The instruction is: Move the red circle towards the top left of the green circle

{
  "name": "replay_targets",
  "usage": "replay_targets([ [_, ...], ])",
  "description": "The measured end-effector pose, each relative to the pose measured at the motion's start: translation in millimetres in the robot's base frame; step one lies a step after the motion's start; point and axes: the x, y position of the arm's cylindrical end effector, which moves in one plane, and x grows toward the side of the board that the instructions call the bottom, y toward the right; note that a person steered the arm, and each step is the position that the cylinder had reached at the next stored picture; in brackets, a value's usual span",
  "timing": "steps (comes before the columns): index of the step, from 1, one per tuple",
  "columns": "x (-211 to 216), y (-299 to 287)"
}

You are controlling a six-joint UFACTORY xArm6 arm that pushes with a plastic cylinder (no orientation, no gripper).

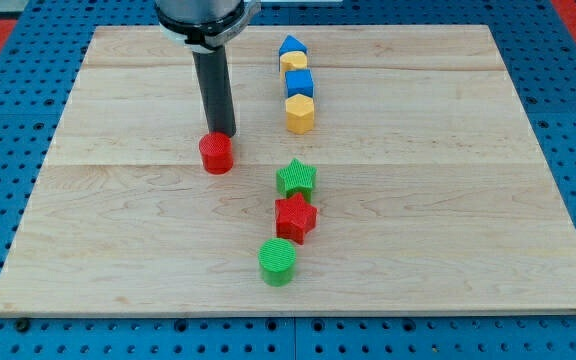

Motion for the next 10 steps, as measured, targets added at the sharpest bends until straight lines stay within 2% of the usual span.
replay_targets([
  [1,31.3,0.3],
  [3,-30.4,-41.9],
  [4,-20.5,-73.0],
  [5,-2.8,-79.0],
  [7,15.1,-41.2],
  [10,86.6,-0.8],
])
